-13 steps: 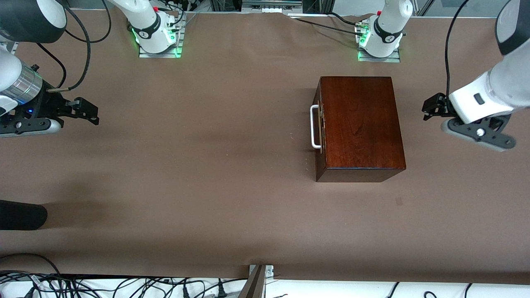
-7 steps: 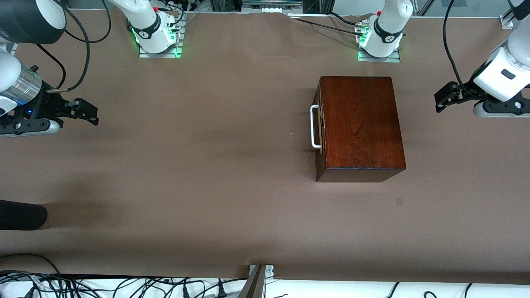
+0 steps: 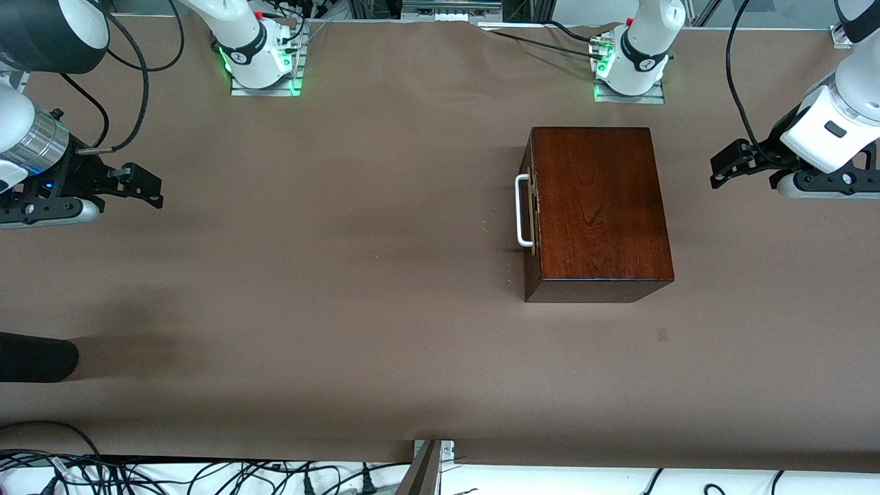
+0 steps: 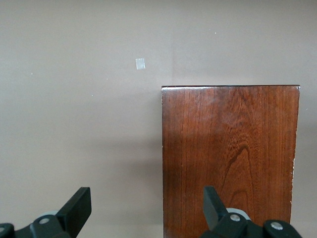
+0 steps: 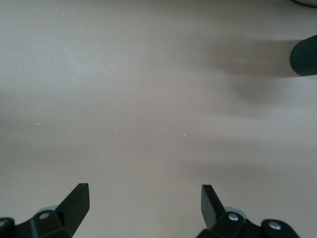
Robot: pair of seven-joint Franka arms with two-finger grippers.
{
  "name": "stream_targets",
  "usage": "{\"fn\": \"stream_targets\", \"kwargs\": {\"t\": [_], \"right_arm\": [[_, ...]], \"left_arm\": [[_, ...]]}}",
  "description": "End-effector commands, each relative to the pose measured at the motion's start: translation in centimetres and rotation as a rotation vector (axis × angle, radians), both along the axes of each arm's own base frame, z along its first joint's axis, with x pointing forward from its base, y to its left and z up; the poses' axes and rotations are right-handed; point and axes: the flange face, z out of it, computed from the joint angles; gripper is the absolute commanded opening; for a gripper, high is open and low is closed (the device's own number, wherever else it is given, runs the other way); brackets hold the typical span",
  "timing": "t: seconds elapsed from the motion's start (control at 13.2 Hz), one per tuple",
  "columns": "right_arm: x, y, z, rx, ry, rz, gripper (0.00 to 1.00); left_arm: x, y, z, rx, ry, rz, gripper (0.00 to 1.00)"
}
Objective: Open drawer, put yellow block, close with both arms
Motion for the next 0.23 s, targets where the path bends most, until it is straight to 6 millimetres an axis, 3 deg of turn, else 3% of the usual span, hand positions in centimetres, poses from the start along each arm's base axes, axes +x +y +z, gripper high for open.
{"fn": "stream_targets", "kwargs": {"t": [0.0, 0.15], "right_arm": [[0.15, -0.33, 0.39, -0.01, -0.003, -0.002, 1.0], [0.18, -0.24, 0.3, -0.01, -0.001, 0.0, 1.0]], "left_arm": [[0.28, -0.01, 0.38, -0.007, -0.012, 0.009, 1.0], [0.34, -0.01, 0.57, -0.007, -0.015, 0.013, 1.0]]}}
